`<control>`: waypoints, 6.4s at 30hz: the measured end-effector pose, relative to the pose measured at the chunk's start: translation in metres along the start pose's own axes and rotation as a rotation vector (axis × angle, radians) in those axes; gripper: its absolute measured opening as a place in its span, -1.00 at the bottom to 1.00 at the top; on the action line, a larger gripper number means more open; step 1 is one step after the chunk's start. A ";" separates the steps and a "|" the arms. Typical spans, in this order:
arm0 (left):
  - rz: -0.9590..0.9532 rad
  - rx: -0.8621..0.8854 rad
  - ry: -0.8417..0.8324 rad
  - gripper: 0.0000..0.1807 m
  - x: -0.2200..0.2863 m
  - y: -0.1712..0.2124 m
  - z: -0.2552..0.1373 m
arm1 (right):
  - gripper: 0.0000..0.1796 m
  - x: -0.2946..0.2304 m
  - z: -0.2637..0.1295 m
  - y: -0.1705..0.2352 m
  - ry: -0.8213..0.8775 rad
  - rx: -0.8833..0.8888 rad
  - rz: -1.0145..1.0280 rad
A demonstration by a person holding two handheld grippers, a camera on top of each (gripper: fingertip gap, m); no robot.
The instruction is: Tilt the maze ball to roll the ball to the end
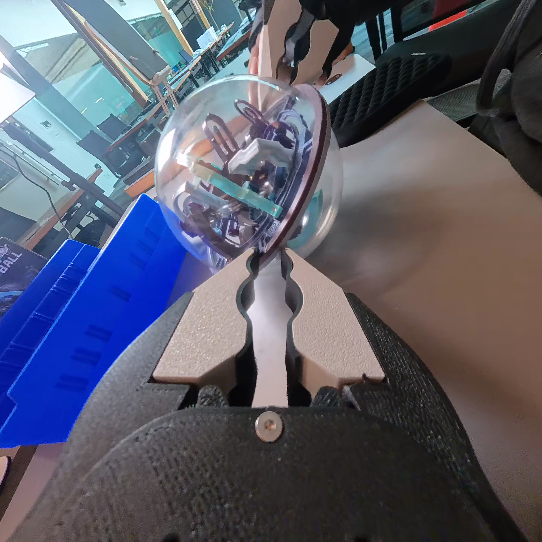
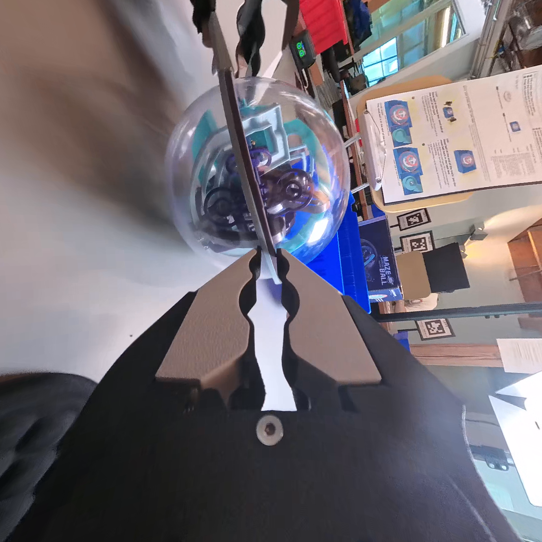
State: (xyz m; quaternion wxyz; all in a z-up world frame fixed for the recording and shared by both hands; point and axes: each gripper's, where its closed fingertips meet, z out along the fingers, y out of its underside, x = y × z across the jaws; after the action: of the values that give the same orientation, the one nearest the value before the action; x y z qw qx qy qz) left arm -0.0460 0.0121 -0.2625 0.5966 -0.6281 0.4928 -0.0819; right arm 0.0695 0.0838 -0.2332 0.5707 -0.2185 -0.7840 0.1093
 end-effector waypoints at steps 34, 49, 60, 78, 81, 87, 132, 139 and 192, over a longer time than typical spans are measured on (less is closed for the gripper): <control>-0.043 0.017 -0.039 -0.88 -0.008 -0.010 0.002 | -0.91 0.012 0.012 0.023 0.013 0.023 0.215; -0.058 0.045 -0.039 -0.89 -0.007 -0.018 0.000 | -0.91 0.014 0.018 0.031 0.001 0.015 0.275; -0.071 0.014 -0.032 -0.89 -0.008 -0.005 -0.002 | -0.92 0.019 0.016 0.019 0.024 0.028 0.224; -0.247 -0.018 -0.102 -0.93 -0.036 0.020 -0.011 | -0.94 0.046 0.036 0.006 -0.039 0.057 0.320; -0.231 -0.027 -0.118 -0.93 -0.038 0.021 -0.011 | -0.94 0.050 0.037 0.005 -0.037 0.055 0.306; -0.183 -0.021 -0.145 -0.93 -0.040 0.015 -0.014 | -0.94 0.057 0.035 0.000 -0.011 0.072 0.252; -0.017 -0.030 -0.129 -0.93 -0.024 0.005 -0.006 | -0.57 0.044 0.034 0.011 -0.049 0.139 0.411; -0.067 -0.022 -0.129 -0.93 -0.028 0.010 -0.009 | -0.51 0.049 0.042 0.018 -0.172 0.256 0.635; -0.308 0.229 0.030 -0.68 -0.027 -0.016 -0.027 | -0.93 -0.021 0.032 0.012 0.211 0.032 -0.460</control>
State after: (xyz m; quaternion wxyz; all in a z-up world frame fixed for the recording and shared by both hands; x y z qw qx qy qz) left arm -0.0700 0.0101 -0.2291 0.6372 -0.6228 0.3870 -0.2372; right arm 0.0477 0.0872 -0.2669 0.6625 -0.0353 -0.7475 -0.0343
